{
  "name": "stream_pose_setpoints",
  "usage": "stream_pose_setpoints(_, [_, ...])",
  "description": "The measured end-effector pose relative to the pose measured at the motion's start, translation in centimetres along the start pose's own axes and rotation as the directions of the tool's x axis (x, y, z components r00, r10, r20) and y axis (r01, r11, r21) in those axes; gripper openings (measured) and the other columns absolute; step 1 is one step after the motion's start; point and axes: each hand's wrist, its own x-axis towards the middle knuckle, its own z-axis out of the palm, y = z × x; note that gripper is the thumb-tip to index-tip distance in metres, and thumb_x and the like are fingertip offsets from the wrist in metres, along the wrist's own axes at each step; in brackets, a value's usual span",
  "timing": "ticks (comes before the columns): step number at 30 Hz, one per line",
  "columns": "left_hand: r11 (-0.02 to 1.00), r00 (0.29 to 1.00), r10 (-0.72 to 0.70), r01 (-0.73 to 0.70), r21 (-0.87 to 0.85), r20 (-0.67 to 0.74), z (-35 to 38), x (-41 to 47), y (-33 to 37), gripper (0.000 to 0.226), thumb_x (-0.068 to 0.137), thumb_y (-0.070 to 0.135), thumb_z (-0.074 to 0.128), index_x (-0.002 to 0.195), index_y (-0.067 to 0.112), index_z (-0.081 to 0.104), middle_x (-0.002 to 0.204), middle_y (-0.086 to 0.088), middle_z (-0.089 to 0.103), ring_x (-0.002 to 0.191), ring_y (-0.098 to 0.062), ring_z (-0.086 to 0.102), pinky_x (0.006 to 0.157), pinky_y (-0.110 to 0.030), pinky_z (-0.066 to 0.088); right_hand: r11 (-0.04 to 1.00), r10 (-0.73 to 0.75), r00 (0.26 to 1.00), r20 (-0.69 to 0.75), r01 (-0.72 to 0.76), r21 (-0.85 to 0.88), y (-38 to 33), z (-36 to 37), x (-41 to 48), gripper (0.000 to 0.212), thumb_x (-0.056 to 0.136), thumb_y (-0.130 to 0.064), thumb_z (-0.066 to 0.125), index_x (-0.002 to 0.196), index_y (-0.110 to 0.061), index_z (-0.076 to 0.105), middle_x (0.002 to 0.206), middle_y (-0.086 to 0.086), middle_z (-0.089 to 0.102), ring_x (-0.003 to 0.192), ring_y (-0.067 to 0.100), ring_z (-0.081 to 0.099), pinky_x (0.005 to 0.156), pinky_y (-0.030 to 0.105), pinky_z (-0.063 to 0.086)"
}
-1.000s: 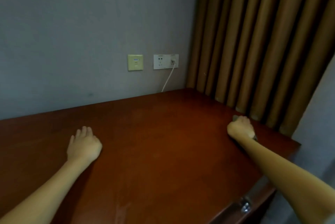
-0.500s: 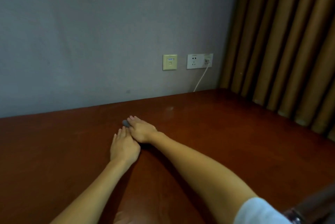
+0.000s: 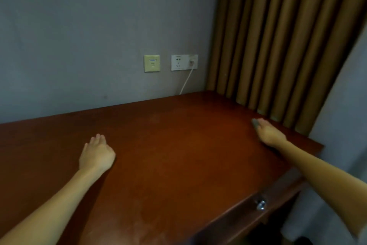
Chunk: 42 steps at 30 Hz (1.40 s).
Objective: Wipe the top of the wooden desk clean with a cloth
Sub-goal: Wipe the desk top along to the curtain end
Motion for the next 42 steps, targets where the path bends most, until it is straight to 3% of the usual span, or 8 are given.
stream_pose_setpoints(5, [1.000, 1.000, 0.002, -0.002, -0.018, 0.023, 0.0, -0.6, -0.3, 0.053, 0.104, 0.021, 0.020, 0.152, 0.004, 0.009, 0.161, -0.011, 0.002, 0.148, -0.022, 0.004, 0.121, -0.036, 0.007, 0.970, 0.230, 0.965, -0.126, -0.238, -0.050, 8.4, -2.9, -2.0, 0.048, 0.103, -0.022, 0.022, 0.143, 0.000, 0.031, 0.150, 0.020, 0.031, 0.138, 0.033, 0.029, 0.115, 0.044, 0.021])
stream_pose_setpoints(11, [0.999, 0.999, 0.021, -0.019, -0.042, 0.036, -0.6, -3.2, -0.5, 0.053, 0.103, 0.020, 0.019, 0.153, 0.004, 0.009, 0.161, -0.010, 0.002, 0.148, -0.022, 0.004, 0.121, -0.036, 0.006, 0.937, 0.339, 0.912, -0.231, -0.350, -0.006, 4.4, -1.3, -4.3, 0.052, 0.097, -0.022, 0.030, 0.142, 0.004, 0.029, 0.149, 0.020, 0.030, 0.138, 0.032, 0.027, 0.114, 0.039, 0.022])
stream_pose_setpoints(18, [0.996, 0.996, 0.079, -0.077, -0.052, 0.041, -1.5, -7.2, -0.8, 0.052, 0.104, 0.019, 0.017, 0.153, 0.004, 0.006, 0.161, -0.010, -0.001, 0.149, -0.021, 0.002, 0.121, -0.034, 0.004, 0.995, 0.099, 0.989, -0.112, -0.096, 0.032, -12.9, 4.1, -8.7, 0.046, 0.097, -0.022, 0.035, 0.139, -0.006, 0.039, 0.143, 0.013, 0.041, 0.129, 0.031, 0.043, 0.106, 0.044, 0.035])
stream_pose_setpoints(22, [0.990, 0.990, 0.134, -0.133, -0.042, 0.041, -1.5, -9.2, -1.7, 0.052, 0.104, 0.021, 0.018, 0.153, 0.006, 0.007, 0.161, -0.007, 0.001, 0.148, -0.018, 0.002, 0.121, -0.031, 0.003, 0.976, -0.216, 0.976, 0.006, 0.216, 0.031, -23.8, 8.5, -11.8, 0.045, 0.094, -0.024, 0.035, 0.137, -0.011, 0.041, 0.142, 0.010, 0.043, 0.124, 0.028, 0.049, 0.102, 0.041, 0.042])
stream_pose_setpoints(27, [0.999, 0.999, 0.044, -0.044, -0.009, -0.004, -1.4, -10.4, -2.1, 0.054, 0.102, 0.022, 0.020, 0.153, 0.010, 0.011, 0.161, -0.001, 0.006, 0.148, -0.013, 0.003, 0.121, -0.034, 0.002, 0.729, -0.682, 0.692, 0.237, 0.668, 0.147, -34.7, 12.6, -19.1, 0.051, 0.100, -0.025, 0.029, 0.148, -0.011, 0.026, 0.157, 0.009, 0.023, 0.143, 0.022, 0.024, 0.118, 0.035, 0.020])
stream_pose_setpoints(30, [1.000, 1.000, 0.004, -0.004, 0.014, 0.015, -1.6, -11.2, -3.2, 0.054, 0.102, 0.027, 0.017, 0.154, 0.015, 0.008, 0.161, 0.002, 0.002, 0.148, -0.011, 0.000, 0.120, -0.040, -0.001, 0.632, -0.757, 0.570, 0.318, 0.762, 0.140, -35.5, 12.8, -20.5, 0.053, 0.102, -0.024, 0.024, 0.151, -0.009, 0.015, 0.160, 0.006, 0.010, 0.147, 0.016, 0.008, 0.119, 0.029, 0.006])
stream_pose_setpoints(34, [0.999, 0.999, 0.035, -0.036, 0.027, 0.042, -1.9, -12.4, -5.1, 0.054, 0.103, 0.035, 0.015, 0.154, 0.022, 0.006, 0.161, 0.003, -0.002, 0.148, -0.012, -0.001, 0.119, -0.041, -0.002, 0.707, -0.698, 0.659, 0.280, 0.697, 0.122, -30.7, 11.2, -18.3, 0.054, 0.102, -0.033, 0.026, 0.152, -0.016, 0.015, 0.160, 0.001, 0.012, 0.146, 0.015, 0.014, 0.117, 0.030, 0.011])
stream_pose_setpoints(42, [0.998, 0.998, 0.048, -0.049, 0.035, 0.051, -1.8, -12.8, -5.1, 0.054, 0.103, 0.035, 0.013, 0.154, 0.021, 0.005, 0.161, -0.001, -0.002, 0.148, -0.015, -0.002, 0.120, -0.043, -0.001, 0.983, -0.176, 0.983, 0.047, 0.178, -0.040, -6.1, 2.6, -10.7, 0.051, 0.103, -0.024, 0.029, 0.150, -0.004, 0.021, 0.157, 0.015, 0.016, 0.146, 0.024, 0.016, 0.117, 0.031, 0.012])
